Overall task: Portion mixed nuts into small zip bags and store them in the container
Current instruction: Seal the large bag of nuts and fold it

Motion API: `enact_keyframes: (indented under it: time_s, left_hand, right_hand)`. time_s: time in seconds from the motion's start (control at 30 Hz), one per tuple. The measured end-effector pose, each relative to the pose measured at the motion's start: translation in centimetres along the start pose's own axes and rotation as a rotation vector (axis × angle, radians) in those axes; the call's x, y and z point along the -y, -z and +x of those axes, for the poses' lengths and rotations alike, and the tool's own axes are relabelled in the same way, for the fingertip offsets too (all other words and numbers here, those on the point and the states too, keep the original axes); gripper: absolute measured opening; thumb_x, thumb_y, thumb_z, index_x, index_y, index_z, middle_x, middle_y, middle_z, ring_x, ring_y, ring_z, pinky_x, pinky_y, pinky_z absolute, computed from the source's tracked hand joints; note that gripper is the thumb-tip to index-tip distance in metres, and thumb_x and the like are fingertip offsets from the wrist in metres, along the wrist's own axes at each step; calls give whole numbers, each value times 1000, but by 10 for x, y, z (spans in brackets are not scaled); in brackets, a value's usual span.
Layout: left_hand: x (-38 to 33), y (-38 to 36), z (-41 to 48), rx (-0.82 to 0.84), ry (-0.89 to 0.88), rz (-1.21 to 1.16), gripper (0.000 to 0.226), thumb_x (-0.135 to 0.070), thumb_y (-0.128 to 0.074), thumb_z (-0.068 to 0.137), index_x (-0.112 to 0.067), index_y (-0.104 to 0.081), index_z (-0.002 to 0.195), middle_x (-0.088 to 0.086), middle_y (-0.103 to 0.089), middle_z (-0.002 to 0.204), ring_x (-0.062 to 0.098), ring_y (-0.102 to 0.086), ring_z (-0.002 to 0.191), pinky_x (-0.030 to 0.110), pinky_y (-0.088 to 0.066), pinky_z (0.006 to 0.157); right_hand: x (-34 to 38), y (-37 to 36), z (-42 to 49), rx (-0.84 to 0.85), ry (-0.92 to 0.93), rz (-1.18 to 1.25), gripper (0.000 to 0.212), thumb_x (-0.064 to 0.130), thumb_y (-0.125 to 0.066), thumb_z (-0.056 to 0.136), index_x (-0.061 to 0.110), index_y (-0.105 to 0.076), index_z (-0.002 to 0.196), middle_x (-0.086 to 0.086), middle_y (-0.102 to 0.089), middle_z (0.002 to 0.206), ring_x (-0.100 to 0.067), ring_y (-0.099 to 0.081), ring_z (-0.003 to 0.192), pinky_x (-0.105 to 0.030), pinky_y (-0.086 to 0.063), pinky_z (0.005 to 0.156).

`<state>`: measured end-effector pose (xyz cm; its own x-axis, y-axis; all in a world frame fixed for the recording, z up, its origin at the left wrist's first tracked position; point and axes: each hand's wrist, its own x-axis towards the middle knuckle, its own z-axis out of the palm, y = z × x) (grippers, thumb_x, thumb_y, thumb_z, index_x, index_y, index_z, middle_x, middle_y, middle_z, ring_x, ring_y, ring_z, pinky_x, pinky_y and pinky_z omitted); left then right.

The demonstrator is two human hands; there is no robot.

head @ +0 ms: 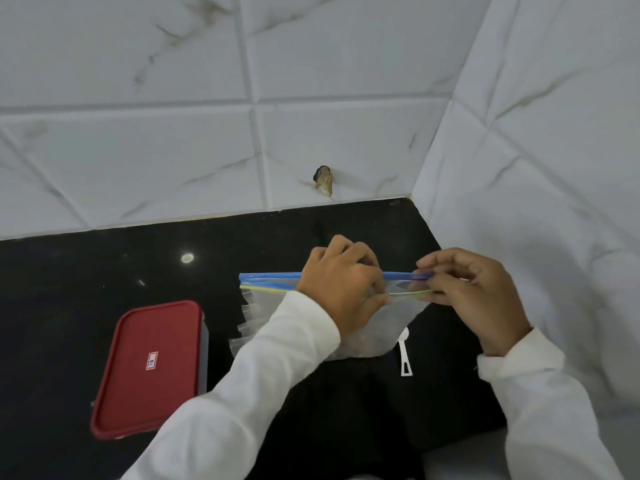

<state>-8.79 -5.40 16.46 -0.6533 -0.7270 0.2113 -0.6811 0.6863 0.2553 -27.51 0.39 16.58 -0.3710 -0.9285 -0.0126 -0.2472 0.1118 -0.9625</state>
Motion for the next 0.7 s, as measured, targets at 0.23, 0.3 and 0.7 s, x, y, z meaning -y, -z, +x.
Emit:
enact_keyframes:
  time_s: [0.23,0.3,0.7]
  left_hand:
    - [-9,-12,18,-145,-267,119,25,-37,-74,82,-14,-75,91,2,-67,95,21,-58,86,34,-49,64]
    - [-8,-16,18,-212,-303,104,18,-29,-79,78,-12,-75,81,3,-68,84,21,-59,73,32,-49,53]
    - [5,-19,21,157,-2,-137,46,-51,-34,101,-25,-72,100,-12,-53,119,9,-43,107,32,-44,87]
  right_hand:
    - [-6,3,3,30,20,66,13,3,-60,93,9,-72,96,-6,-74,87,-21,-73,84,-35,-60,69]
    - [-9,4,4,36,57,66,13,5,-60,93,10,-71,100,-5,-74,89,-20,-73,86,-34,-61,71]
    - [-33,12,2,23,497,-272,20,5,-78,77,9,-74,96,3,-72,97,-13,-70,85,-35,-59,75]
